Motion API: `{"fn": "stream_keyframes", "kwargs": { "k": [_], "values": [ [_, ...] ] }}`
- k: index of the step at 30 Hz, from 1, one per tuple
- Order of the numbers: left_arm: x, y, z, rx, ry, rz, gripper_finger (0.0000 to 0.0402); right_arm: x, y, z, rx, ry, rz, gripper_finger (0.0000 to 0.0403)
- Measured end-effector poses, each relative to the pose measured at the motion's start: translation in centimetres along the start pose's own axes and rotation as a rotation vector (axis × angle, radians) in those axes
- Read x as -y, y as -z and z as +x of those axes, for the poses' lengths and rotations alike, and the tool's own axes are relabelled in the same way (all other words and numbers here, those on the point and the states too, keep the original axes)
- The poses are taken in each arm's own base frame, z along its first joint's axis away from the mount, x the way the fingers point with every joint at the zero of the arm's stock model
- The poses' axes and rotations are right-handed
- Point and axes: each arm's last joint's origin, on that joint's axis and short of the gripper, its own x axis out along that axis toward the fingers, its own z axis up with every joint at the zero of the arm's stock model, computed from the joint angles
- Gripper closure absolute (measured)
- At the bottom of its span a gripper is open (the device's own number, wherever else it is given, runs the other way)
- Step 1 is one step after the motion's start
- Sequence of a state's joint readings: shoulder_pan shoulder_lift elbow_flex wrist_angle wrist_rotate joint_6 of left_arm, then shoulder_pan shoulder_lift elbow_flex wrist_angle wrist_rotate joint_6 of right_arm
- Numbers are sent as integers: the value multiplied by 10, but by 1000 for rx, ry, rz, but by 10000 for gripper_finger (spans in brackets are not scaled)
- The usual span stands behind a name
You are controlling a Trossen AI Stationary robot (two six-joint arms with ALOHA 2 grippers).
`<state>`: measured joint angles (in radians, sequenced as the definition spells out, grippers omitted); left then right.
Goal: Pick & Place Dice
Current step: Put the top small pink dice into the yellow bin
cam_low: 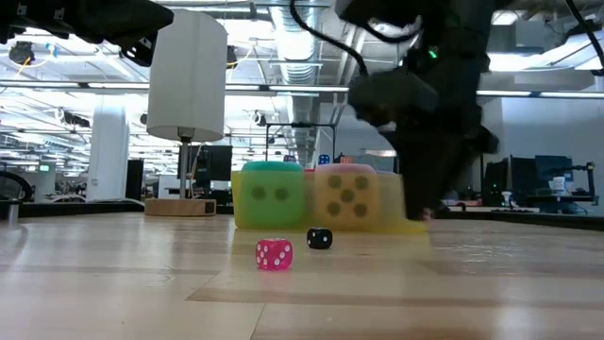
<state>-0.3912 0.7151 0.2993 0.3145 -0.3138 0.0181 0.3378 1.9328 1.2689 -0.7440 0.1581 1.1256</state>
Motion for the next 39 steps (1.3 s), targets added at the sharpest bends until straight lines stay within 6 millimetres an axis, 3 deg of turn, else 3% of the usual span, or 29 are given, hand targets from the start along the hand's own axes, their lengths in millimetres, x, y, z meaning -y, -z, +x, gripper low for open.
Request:
{"fn": "stream_keyframes", "kwargs": {
  "k": [10,20,25,29,39],
  "values": [
    [0,1,0,-4,0,1,402,4,-35,-45,147,-14,-87,346],
    [1,3,2,-20,1,7,402,46,-69,-91,306,65,-87,346],
    [1,3,2,-19,1,6,402,57,-86,-90,336,86,-97,346],
    [1,3,2,-20,1,6,402,58,-98,-77,338,105,-120,346],
    [1,2,2,-15,1,5,402,69,-111,-64,306,157,-129,324]
  ]
}}
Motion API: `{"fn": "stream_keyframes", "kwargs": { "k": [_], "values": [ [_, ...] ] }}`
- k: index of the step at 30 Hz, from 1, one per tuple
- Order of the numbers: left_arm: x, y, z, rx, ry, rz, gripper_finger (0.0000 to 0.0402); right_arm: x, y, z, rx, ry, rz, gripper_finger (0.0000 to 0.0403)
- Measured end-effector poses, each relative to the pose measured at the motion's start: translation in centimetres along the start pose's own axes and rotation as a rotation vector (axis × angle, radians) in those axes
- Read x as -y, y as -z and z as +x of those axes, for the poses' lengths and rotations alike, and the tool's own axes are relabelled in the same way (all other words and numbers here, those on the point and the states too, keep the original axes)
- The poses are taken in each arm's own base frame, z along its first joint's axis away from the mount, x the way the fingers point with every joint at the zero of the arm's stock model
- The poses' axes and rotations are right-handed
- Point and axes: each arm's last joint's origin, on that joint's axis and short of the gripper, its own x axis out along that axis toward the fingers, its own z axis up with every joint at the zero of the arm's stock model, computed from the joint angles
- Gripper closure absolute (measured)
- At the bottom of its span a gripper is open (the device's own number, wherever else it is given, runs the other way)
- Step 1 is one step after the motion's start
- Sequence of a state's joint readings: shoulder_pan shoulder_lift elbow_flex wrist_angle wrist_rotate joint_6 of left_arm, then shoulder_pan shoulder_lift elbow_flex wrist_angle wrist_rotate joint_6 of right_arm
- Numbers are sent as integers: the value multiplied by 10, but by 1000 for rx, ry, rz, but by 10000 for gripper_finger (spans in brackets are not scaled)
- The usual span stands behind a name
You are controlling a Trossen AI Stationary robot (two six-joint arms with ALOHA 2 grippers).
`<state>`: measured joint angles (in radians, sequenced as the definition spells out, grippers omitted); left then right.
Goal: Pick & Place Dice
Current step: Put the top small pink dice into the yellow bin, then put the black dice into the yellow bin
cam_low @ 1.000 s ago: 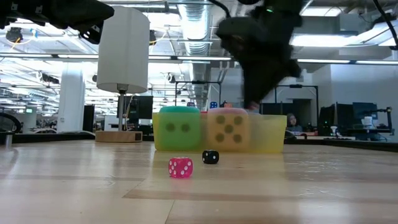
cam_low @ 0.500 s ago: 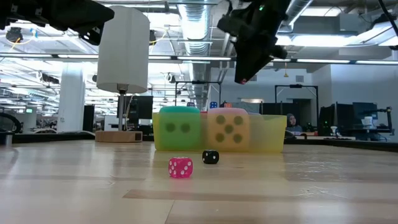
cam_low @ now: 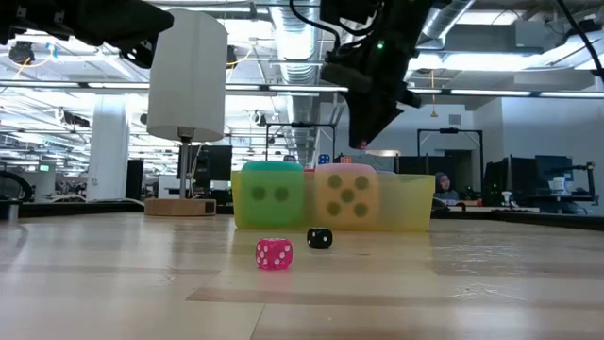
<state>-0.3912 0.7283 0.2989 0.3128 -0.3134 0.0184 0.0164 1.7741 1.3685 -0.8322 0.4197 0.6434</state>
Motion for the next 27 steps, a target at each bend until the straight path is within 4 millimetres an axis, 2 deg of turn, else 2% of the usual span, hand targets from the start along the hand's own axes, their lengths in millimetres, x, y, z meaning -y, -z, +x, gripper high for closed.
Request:
{"fn": "stream_keyframes", "kwargs": {
  "k": [9,15,27],
  "values": [
    [0,0,0,0,0,0,402,3,-3,2,4,3,-9,264],
    [0,0,0,0,0,0,402,2,-4,2,10,-2,-40,264],
    [0,0,0,1,0,0,401,-12,-3,-5,91,-43,-405,278]
  ]
}}
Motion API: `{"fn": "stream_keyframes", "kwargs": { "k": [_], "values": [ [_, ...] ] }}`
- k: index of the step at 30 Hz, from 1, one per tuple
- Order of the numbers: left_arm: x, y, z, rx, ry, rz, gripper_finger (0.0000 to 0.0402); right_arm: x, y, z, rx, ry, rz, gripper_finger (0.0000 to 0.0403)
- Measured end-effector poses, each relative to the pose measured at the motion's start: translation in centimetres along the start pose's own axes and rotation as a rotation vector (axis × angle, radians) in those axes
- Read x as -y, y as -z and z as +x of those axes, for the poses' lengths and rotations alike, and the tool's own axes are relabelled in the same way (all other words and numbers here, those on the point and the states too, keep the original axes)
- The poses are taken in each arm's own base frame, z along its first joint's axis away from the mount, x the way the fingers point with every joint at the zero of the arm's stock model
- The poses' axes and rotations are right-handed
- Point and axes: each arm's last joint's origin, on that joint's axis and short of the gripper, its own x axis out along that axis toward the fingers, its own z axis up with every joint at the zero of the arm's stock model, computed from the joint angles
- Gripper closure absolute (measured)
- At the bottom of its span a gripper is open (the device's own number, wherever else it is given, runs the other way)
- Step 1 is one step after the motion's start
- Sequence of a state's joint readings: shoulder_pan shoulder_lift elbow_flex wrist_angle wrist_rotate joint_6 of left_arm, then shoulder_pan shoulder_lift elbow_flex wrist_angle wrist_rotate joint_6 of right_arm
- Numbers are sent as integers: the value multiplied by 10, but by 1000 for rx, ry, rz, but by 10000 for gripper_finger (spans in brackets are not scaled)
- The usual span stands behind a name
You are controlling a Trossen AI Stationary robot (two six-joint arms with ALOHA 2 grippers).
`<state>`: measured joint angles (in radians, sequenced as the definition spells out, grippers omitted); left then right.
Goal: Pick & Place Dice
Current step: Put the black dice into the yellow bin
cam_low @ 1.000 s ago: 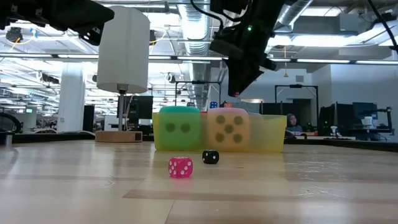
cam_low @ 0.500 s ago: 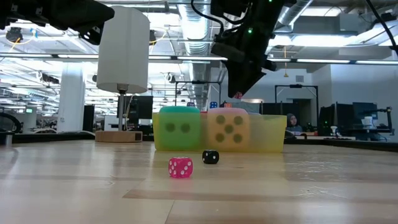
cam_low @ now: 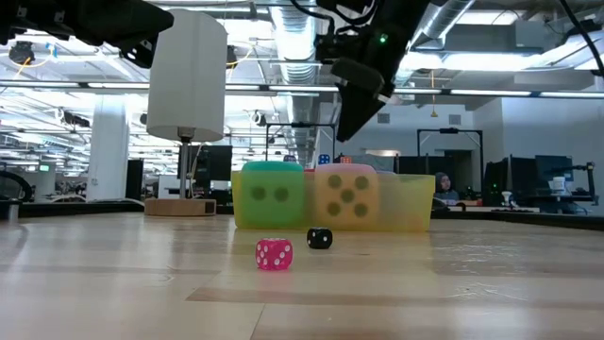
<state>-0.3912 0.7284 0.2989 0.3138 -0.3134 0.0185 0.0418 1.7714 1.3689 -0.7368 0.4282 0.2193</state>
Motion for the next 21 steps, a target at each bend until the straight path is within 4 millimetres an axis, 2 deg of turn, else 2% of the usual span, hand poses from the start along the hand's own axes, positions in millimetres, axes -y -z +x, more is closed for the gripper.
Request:
{"fn": "stream_keyframes", "kwargs": {
  "k": [7,11,16,21],
  "values": [
    [0,0,0,0,0,0,402,1,0,-1,-9,2,-9,288],
    [0,0,0,0,0,0,402,-3,-7,-18,-13,-7,14,301],
    [0,0,0,0,0,0,402,-21,-11,-36,35,-46,-29,325],
    [0,0,0,0,0,0,402,-38,-4,-44,36,-77,-108,346]
  ]
}}
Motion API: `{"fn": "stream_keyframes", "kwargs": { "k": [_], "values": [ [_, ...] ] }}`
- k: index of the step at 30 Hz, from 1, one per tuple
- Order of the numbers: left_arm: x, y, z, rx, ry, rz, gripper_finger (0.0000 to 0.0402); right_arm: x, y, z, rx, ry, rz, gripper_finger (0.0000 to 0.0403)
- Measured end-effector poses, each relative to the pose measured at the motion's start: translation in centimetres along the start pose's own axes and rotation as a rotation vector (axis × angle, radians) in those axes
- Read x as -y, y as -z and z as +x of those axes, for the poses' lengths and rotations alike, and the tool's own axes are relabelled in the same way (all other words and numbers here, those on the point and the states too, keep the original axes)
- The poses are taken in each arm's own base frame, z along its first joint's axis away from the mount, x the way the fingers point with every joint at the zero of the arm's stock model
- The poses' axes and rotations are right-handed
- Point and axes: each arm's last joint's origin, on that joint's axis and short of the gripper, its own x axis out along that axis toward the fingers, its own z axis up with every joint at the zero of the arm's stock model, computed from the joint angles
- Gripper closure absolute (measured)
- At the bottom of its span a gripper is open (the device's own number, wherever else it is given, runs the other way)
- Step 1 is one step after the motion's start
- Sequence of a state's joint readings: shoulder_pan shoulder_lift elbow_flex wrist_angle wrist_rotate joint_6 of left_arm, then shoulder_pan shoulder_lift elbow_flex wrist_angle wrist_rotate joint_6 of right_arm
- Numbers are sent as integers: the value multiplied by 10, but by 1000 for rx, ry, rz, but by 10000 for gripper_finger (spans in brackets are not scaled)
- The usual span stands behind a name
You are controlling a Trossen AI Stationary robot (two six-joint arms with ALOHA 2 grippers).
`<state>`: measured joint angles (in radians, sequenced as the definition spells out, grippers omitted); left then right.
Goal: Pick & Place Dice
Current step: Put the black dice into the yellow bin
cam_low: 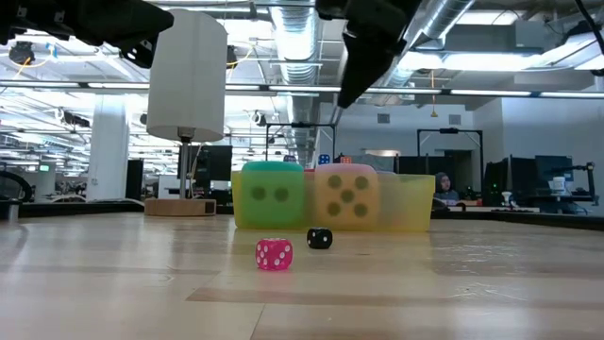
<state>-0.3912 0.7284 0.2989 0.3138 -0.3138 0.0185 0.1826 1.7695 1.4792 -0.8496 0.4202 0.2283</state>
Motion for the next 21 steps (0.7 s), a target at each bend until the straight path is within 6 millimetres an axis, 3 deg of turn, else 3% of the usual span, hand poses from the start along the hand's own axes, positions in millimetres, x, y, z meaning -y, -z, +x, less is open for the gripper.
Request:
{"fn": "stream_keyframes", "kwargs": {
  "k": [10,21],
  "values": [
    [0,0,0,-1,0,0,402,-12,11,-10,129,-58,-19,359],
    [0,-1,0,11,0,-4,402,11,53,-32,427,-111,48,376]
  ]
}}
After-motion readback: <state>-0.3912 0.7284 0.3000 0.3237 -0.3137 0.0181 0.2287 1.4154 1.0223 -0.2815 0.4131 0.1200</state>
